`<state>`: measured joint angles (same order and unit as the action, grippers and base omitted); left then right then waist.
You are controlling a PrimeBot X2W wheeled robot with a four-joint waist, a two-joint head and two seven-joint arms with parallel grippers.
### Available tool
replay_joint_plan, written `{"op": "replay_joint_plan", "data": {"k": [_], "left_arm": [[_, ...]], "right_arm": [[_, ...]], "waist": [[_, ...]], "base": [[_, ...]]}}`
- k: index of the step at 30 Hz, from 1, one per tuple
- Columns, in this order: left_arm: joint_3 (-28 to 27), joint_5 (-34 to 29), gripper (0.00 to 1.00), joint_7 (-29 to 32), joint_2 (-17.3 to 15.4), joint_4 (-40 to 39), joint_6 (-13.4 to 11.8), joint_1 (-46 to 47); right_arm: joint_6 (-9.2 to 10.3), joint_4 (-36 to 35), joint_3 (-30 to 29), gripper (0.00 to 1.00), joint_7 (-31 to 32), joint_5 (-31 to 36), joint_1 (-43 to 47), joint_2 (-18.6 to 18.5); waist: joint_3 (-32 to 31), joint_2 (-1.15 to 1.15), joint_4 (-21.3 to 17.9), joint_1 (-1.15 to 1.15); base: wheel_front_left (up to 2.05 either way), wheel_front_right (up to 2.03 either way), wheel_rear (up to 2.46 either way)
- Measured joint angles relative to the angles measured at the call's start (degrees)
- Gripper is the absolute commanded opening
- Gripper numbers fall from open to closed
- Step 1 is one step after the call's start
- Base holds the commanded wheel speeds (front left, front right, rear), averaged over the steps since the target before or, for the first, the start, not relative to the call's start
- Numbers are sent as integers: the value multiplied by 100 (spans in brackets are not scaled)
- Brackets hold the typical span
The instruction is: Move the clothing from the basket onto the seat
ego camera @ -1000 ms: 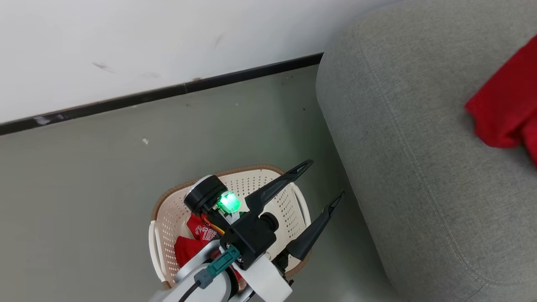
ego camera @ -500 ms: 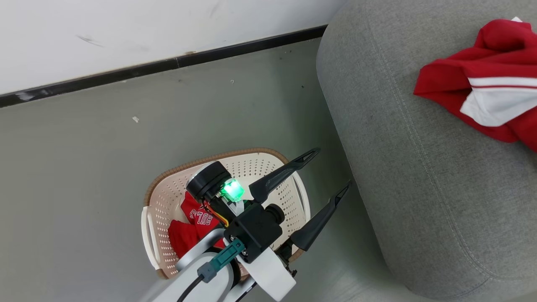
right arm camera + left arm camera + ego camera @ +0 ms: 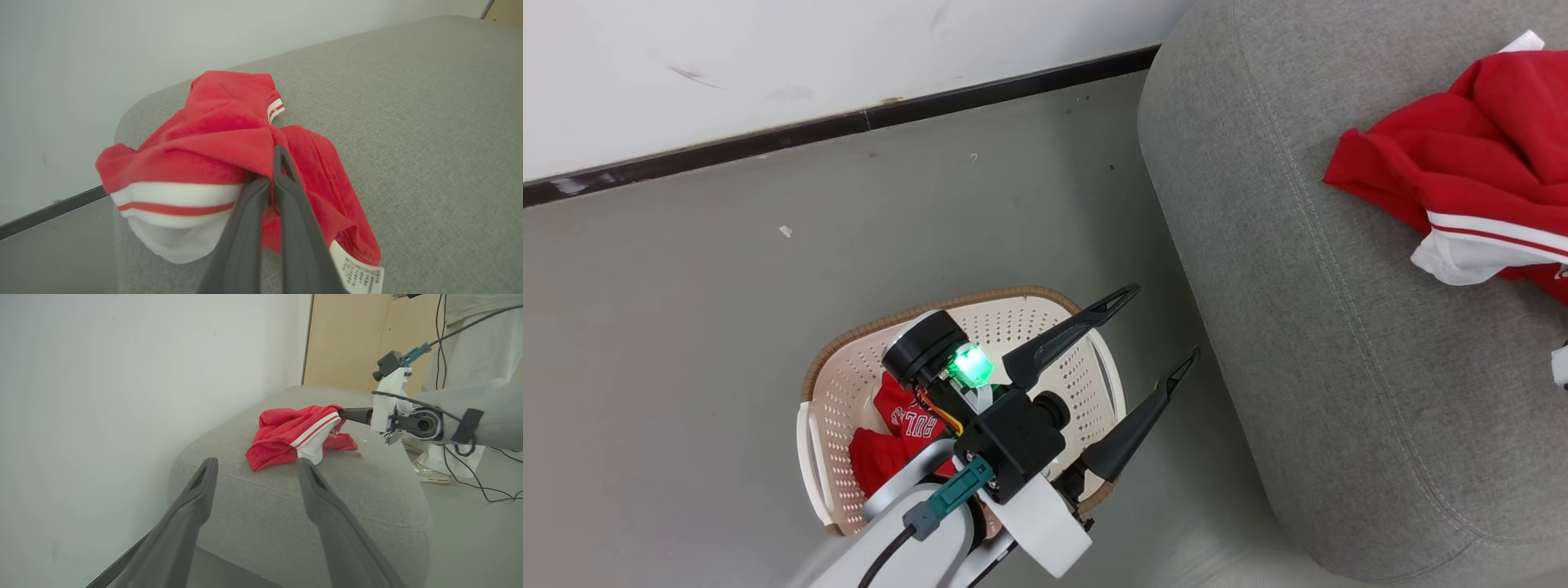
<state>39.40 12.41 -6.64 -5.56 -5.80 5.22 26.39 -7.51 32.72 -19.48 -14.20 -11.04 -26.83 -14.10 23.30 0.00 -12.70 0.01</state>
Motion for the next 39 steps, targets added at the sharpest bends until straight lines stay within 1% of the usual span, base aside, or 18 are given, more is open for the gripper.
{"op": "replay_joint_plan", "data": {"k": [1,5,6,7,8,15,21,27,32,34,39], "left_arm": [[0,1,100,-1,0,13,1,1],[3,10,100,-8,-2,90,1,2],[3,11,100,-9,-4,104,2,2],[2,12,100,-9,-8,123,2,2],[0,19,100,-9,-14,141,2,2],[-41,70,100,-12,-52,277,2,-1],[-131,170,100,-53,-118,350,2,-9],[-202,222,100,-110,-192,428,2,-112],[-381,270,100,-210,-243,478,-42,-213],[-434,287,100,-252,-261,513,-63,-281],[-615,332,100,-377,-337,631,-220,-475]], "right_arm": [[0,-34,-15,14,0,5,20,13],[0,-126,-44,39,0,5,102,88],[0,-169,-37,49,0,13,131,121],[-1,-255,-26,83,-1,34,196,153],[0,-287,-14,100,0,53,240,180],[0,-693,10,100,-1,57,764,366],[0,-1205,36,100,-1,170,1215,545],[0,-1834,187,100,-2,348,1582,643],[0,-2264,212,100,-2,361,1842,689],[0,-2402,307,100,-10,364,1835,695],[0,-2693,748,100,-20,489,1807,722]], "waist": [[-7,0,-2,0],[-39,0,-13,0],[-47,0,-17,0],[-56,0,-20,0],[-65,0,-25,0],[-136,0,-78,0],[-215,0,-175,0],[-317,0,-302,0],[-434,0,-410,0],[-486,0,-439,0],[-626,0,-459,0]], "base": [[0,0,0],[0,0,0],[0,0,0],[0,0,0],[0,0,0],[0,0,0],[0,0,0],[0,0,0],[0,0,0],[0,0,0],[0,0,0]]}}
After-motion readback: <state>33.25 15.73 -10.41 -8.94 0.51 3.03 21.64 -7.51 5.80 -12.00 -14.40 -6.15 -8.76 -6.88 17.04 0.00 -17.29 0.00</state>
